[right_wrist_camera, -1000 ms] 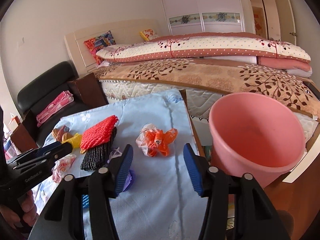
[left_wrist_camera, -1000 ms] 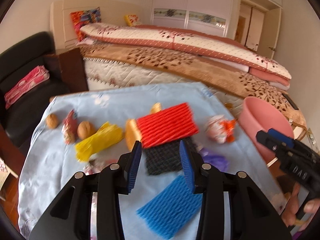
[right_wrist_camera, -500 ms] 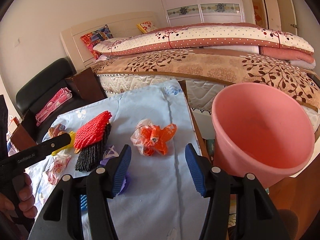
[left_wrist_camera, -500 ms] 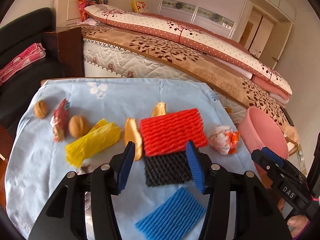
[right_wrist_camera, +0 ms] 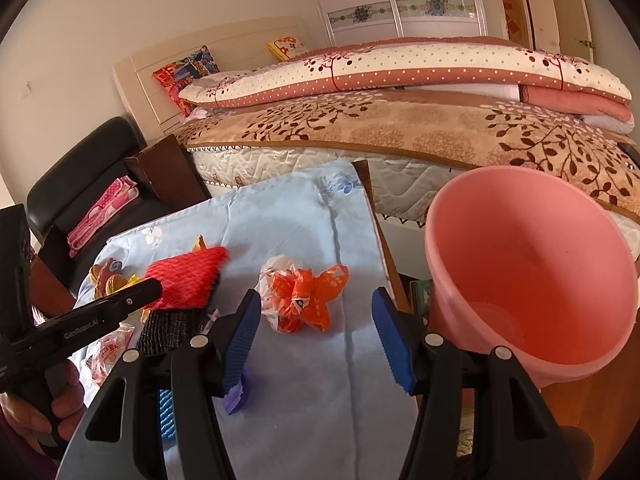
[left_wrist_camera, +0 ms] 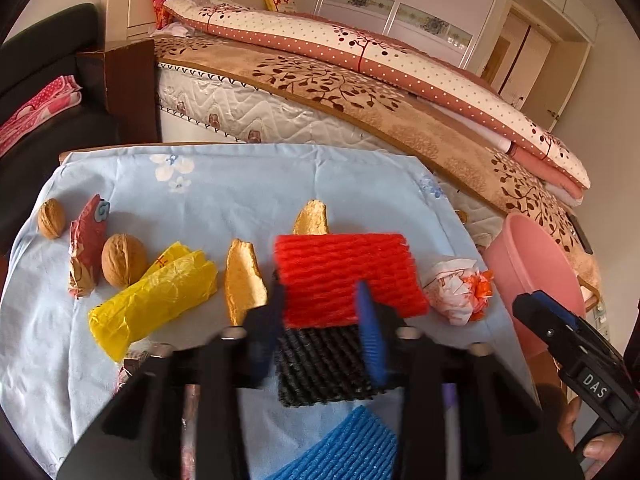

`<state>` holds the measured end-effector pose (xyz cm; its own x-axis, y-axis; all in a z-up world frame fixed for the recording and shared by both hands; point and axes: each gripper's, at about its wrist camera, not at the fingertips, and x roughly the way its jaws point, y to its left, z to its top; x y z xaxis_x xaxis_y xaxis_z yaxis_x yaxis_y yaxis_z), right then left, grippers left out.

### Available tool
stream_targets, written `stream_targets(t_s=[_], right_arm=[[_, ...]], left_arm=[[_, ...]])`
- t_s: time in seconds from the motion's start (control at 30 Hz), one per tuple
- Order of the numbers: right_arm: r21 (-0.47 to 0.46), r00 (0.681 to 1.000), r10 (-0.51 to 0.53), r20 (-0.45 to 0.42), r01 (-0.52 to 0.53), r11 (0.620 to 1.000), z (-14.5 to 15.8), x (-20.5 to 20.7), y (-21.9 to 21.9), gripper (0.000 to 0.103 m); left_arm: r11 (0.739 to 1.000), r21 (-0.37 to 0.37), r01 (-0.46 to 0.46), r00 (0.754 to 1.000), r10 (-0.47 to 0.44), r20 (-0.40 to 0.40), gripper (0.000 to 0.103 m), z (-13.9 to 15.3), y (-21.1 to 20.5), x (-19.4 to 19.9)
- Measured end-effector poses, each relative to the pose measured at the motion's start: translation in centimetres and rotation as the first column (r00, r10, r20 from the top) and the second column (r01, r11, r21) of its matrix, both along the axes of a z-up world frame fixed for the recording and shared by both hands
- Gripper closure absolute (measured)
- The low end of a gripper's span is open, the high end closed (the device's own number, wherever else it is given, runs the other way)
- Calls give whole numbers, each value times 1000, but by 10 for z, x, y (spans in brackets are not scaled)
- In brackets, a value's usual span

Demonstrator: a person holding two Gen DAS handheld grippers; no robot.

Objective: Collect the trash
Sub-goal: 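Grasp the red mesh net with the left tool while the right tool grasps the orange plastic bag, then carry the red net and orange bag over the pink bucket and open both tools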

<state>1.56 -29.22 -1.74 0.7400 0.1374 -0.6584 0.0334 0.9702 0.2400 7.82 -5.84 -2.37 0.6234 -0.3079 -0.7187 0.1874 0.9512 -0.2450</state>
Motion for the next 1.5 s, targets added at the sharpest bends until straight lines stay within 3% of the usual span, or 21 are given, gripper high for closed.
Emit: stream_targets(t_s=[0.07, 0.23, 0.63, 0.7, 0.83, 1.13, 1.5], right_arm=[[0, 1000, 7, -9, -7, 1000, -3, 3, 2, 46], [18, 999, 18, -32, -18, 1000, -9, 13, 3, 46], [73, 994, 50, -95, -43, 996, -24, 41, 5, 43], [63, 992, 60, -110, -53, 997, -26, 44, 8, 59], [77, 989, 90, -115, -81, 994, -25, 46, 13, 73], [40, 997, 71, -40, -70, 997, -1, 27, 14, 75], [-8, 998, -55, 30, 55, 998, 32, -1, -22, 75]], left_arm=[[1000, 1, 0, 1000, 0, 6, 91, 1, 0, 0], [1000, -18, 9, 1000, -8, 24, 97, 7, 4, -3], [998, -46, 34, 995, -30, 92, 98, 32, 4, -18], [998, -47, 32, 995, -27, 95, 98, 34, 3, -19], [998, -51, 29, 994, -23, 106, 98, 37, 5, -23], [998, -59, 37, 990, -29, 141, 98, 52, 4, -29], [992, -64, 109, 973, -94, 213, 98, 80, -27, -32]])
